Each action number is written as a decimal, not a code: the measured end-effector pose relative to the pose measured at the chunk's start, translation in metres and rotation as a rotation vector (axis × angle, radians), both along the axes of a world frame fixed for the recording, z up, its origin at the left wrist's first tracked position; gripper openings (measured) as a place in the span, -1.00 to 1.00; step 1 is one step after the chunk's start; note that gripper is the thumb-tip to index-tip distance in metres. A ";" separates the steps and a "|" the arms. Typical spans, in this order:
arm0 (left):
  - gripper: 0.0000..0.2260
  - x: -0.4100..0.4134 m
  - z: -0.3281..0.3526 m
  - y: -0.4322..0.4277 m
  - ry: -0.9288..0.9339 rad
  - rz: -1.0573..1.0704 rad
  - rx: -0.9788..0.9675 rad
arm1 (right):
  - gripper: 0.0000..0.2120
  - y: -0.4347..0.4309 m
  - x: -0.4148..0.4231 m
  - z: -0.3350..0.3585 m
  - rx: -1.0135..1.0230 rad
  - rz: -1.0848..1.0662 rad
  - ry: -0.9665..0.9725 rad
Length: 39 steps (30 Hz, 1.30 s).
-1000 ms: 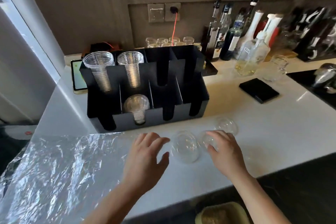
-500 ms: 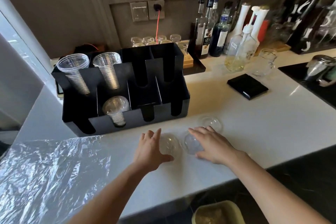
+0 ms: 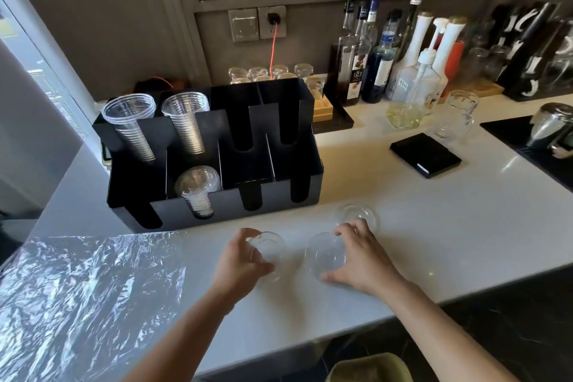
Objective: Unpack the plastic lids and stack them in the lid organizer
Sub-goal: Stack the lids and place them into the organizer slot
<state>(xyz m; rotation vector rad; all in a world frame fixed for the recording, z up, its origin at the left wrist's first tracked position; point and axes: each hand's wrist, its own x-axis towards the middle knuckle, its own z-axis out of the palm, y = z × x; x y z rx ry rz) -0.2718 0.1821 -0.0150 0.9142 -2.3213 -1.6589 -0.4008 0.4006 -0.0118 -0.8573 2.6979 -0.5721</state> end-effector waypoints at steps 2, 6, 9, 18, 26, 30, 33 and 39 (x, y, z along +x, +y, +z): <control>-0.57 0.001 0.002 -0.004 0.033 0.075 0.189 | -0.28 0.004 0.004 -0.003 -0.077 -0.049 -0.009; -0.62 -0.003 0.008 -0.006 0.099 0.118 0.438 | -0.47 0.008 0.004 -0.004 -0.229 -0.143 -0.169; -0.66 -0.006 0.012 -0.005 0.149 0.129 0.557 | -0.70 0.013 -0.008 0.000 -0.441 -0.300 -0.266; -0.61 -0.004 0.010 -0.003 0.177 0.146 0.639 | -0.81 0.025 -0.073 0.035 -0.488 -0.354 -0.306; -0.62 -0.005 0.015 -0.003 0.110 0.107 0.586 | -0.44 0.014 -0.090 0.011 -0.039 -0.365 -0.045; -0.67 -0.009 0.017 -0.002 0.100 0.099 0.569 | -0.12 0.016 -0.095 0.003 0.078 -0.274 -0.053; -0.69 -0.010 0.017 0.002 0.089 0.082 0.564 | -0.02 0.018 -0.095 0.001 0.162 -0.147 -0.082; -0.73 -0.017 0.017 0.016 0.088 0.029 0.568 | -0.20 0.015 -0.093 0.002 0.156 -0.175 -0.131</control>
